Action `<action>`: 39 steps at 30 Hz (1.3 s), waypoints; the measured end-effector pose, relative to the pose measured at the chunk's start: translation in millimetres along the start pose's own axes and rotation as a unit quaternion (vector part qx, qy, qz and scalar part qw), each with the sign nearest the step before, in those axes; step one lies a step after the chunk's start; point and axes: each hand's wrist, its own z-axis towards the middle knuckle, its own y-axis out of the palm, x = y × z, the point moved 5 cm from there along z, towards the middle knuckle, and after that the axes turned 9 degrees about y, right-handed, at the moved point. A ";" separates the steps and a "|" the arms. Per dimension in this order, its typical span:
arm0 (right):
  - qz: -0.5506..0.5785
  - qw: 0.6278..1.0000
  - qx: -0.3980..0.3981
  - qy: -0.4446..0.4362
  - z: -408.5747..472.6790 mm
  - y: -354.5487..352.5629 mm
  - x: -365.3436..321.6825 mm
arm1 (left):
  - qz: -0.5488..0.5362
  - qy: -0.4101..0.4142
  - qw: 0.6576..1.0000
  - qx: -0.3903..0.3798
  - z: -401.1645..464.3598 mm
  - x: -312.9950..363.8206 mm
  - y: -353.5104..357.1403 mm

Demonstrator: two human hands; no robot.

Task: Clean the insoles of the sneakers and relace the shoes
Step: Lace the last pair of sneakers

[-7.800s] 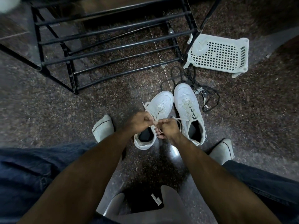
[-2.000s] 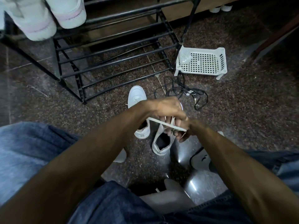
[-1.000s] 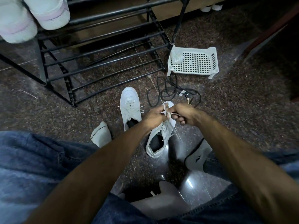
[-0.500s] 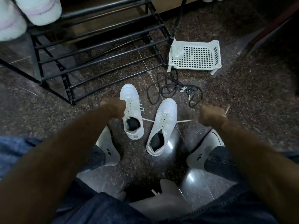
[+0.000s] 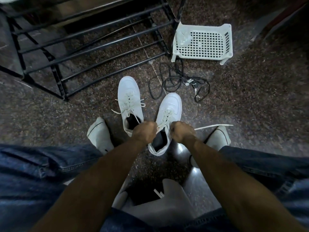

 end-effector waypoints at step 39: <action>0.829 0.525 -0.106 0.161 9.9 -16.9 2.4 | -0.283 0.001 0.959 0.016 29.2 22.0 11.6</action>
